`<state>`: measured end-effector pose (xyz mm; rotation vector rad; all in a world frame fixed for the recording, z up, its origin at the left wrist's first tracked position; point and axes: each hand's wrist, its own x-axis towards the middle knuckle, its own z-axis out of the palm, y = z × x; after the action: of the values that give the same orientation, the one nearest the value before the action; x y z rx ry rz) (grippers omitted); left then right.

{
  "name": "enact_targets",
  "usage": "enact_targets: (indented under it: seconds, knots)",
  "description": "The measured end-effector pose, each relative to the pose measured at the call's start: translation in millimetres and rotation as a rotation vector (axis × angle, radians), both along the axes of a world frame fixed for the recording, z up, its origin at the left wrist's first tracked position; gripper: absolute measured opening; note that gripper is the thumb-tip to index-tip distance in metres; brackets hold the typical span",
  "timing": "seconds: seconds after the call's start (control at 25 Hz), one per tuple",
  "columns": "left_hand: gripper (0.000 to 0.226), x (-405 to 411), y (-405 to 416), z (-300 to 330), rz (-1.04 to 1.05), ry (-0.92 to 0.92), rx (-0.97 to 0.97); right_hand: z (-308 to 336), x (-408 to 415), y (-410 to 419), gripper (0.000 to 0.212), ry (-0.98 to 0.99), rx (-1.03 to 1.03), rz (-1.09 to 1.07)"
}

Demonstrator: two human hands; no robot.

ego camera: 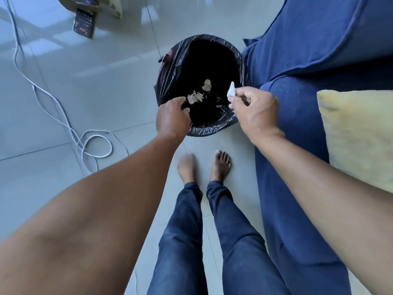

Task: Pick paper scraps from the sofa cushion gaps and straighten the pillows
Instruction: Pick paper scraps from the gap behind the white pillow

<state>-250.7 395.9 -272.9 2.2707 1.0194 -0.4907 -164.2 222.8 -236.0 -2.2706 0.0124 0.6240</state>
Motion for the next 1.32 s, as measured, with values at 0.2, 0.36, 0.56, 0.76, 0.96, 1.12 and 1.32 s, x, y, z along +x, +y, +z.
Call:
enact_targets:
  seconds: [0.2,0.36,0.56,0.76,0.96,1.12,1.32]
  knots:
    - [0.034,-26,0,22,-0.009,-0.061,0.04,-25,24,31,0.037,0.24,-0.14,0.173]
    - [0.033,-28,-6,57,-0.016,-0.124,0.033,-1,32,26,0.048,0.278,-0.183,0.146]
    - [0.038,-15,-17,116,-0.142,-0.175,0.036,81,15,4,0.043,0.156,-0.094,0.11]
    - [0.049,-5,-37,191,-0.255,-0.174,0.052,169,-13,-23,0.042,-0.04,-0.108,0.074]
    - [0.056,-14,-64,266,-0.446,-0.249,0.034,248,-50,-58,0.047,-0.197,-0.133,-0.008]
    - [0.058,-31,-90,330,-0.646,-0.355,0.014,314,-99,-85,0.055,-0.317,-0.244,-0.033]
    - [0.064,-42,-125,381,-0.923,-0.461,0.033,358,-160,-121,0.061,-0.321,-0.37,-0.152]
